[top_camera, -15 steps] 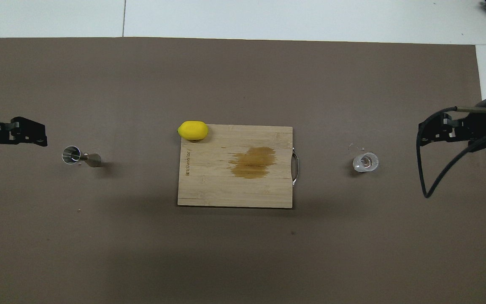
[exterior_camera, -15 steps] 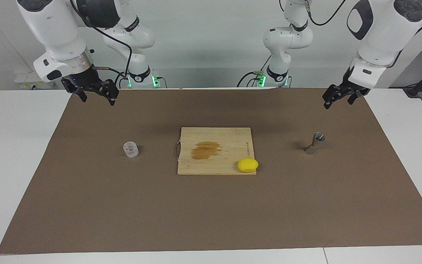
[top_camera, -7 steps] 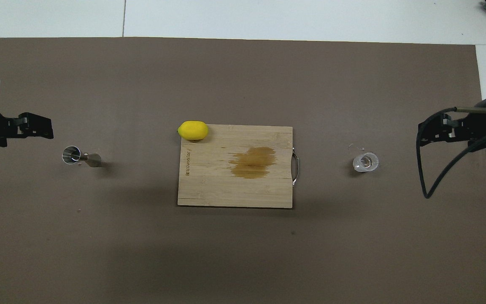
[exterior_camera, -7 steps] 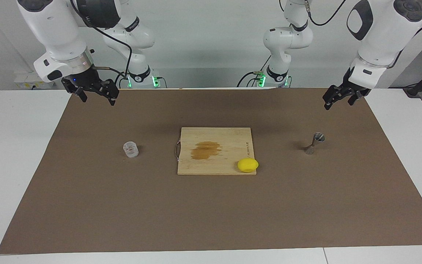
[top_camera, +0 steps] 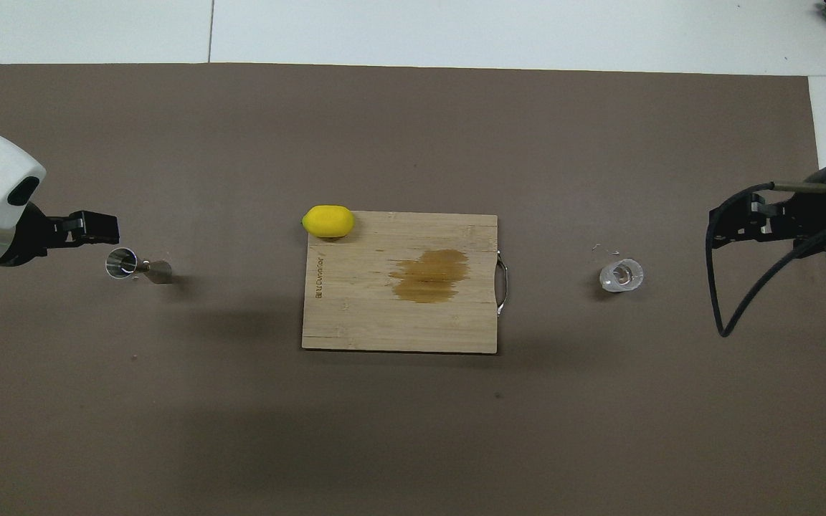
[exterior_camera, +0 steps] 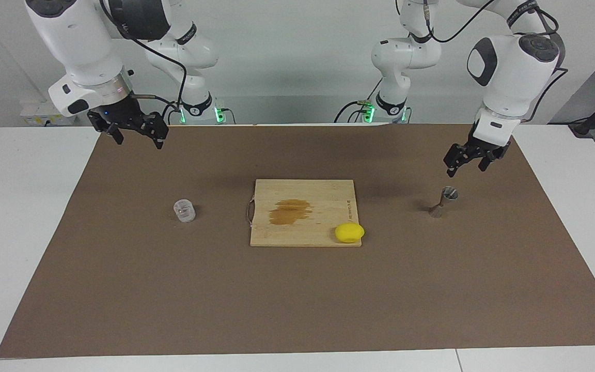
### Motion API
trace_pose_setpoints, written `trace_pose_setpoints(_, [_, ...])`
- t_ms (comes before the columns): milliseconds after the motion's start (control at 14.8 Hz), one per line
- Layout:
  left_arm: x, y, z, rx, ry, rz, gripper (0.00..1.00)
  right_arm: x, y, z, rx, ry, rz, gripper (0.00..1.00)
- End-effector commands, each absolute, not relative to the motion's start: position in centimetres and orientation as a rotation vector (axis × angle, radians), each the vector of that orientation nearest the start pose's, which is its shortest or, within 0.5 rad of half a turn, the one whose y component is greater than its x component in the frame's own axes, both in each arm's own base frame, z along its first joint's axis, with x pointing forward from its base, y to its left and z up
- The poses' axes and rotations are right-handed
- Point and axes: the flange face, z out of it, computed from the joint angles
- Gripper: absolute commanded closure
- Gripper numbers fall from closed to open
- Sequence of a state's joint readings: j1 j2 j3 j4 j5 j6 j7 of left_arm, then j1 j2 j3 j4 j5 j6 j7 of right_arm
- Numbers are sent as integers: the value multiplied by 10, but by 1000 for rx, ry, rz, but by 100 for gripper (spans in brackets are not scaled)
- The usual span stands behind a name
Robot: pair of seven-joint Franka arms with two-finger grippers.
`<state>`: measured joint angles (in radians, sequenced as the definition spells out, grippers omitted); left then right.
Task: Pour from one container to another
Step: 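Move the left gripper toward the small metal cup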
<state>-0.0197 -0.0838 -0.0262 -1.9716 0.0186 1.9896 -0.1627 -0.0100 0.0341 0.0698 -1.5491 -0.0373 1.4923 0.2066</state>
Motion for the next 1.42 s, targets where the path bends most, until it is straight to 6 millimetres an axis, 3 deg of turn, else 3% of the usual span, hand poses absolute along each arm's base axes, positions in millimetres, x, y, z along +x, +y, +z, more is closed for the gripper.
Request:
trace_pose_setpoints(0, [534,-33,521,-3119,-131,-200,0,548,26,609,-3155,201,121,0])
trace_pose_setpoints(270, [534,-29,522,-3118,-131,-200,0,548,26,608,-3155,201,123,0])
trace_pose_setpoints(676, [526,-51,526,-3119,-74,-148,0,548,26,608,-3155,201,123,0])
trace_pose_setpoints(811, [526,-44,543,-3117,-87,-167,0,548,26,607,-3155,201,125,0])
trace_pose_setpoints(1014, [525,-36,541,-3208,-121,-151,0,548,26,607,-3155,201,125,0])
trace_pose_setpoints(1150, [526,-18,542,-3226,17,-173,0,548,26,607,-3155,201,125,0])
trace_pose_setpoints(1352, [528,10,539,-3239,389,-209,0,548,26,607,-3155,201,130,0])
